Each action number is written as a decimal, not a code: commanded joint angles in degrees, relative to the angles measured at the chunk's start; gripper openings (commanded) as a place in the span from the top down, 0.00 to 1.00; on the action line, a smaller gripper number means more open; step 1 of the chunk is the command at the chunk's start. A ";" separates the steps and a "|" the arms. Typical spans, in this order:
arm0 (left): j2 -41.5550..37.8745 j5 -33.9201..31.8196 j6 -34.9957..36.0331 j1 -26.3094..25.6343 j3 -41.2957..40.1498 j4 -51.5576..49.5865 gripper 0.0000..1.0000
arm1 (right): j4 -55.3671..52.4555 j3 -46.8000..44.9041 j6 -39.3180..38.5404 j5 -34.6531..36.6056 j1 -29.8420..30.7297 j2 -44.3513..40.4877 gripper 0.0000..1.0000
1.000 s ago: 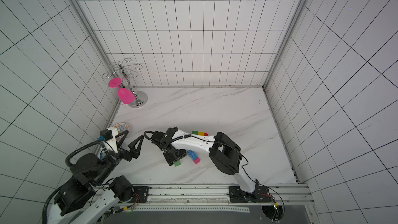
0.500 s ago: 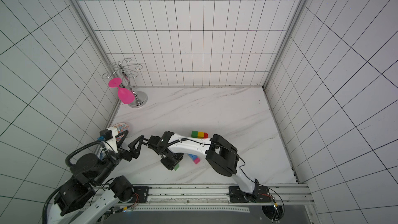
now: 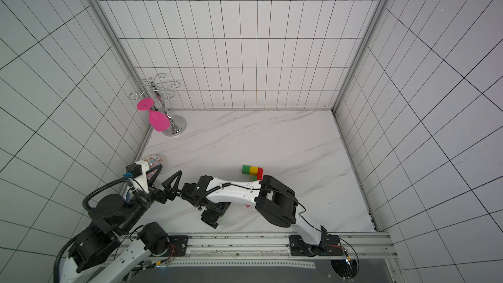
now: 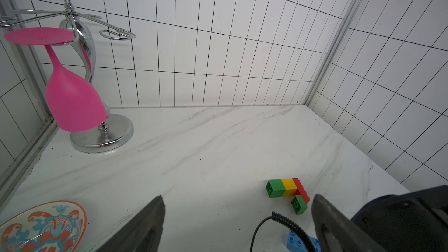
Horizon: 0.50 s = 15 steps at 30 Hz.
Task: Assemble the letter r with lego
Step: Move the lego brick at the center of the board.
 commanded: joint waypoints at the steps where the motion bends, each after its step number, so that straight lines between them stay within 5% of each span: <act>1: -0.15 -0.59 -0.59 -0.14 -0.20 -0.14 0.05 | -2.02 2.67 -0.43 3.52 -0.41 -4.92 0.23; 15: 0.08 -0.35 -0.53 -0.16 -0.17 -0.05 0.05 | 4.59 -6.19 0.22 5.73 -6.92 -17.54 0.26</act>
